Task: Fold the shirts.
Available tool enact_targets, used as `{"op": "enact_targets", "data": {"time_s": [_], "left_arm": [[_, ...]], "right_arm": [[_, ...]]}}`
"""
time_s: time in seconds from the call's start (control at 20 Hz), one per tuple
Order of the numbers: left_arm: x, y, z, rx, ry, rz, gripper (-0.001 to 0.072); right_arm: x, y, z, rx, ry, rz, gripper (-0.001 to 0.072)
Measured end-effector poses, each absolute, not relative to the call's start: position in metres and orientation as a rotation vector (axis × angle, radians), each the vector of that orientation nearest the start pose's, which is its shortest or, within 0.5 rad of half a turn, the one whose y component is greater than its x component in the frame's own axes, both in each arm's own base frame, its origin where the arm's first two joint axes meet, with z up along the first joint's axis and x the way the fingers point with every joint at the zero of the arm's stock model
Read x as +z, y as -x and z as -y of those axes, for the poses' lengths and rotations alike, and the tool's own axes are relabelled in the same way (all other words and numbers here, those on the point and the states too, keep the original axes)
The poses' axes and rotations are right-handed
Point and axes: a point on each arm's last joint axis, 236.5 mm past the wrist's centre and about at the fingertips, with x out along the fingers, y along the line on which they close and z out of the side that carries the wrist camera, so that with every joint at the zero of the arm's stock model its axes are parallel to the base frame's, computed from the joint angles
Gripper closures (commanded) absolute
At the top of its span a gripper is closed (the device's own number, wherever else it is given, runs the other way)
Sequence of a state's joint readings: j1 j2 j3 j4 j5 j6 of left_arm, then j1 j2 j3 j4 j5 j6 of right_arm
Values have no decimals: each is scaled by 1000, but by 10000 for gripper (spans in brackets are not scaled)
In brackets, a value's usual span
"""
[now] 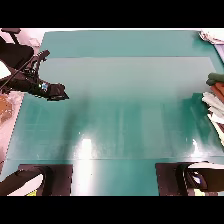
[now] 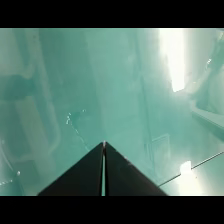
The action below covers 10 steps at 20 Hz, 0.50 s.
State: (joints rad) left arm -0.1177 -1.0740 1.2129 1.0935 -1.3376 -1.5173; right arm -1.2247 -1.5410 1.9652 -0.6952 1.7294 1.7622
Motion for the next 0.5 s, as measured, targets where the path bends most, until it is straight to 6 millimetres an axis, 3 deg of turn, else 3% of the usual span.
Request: {"op": "enact_targets", "data": {"time_s": [0.25,0.5], "left_arm": [[115,-327,146,-477,266,-1178,676],[117,-328,149,-484,278,-1170,676]], "right_arm": [[199,-246,307,-527,-1169,-831,690],[160,-197,313,-756,-1182,-969,689]]}}
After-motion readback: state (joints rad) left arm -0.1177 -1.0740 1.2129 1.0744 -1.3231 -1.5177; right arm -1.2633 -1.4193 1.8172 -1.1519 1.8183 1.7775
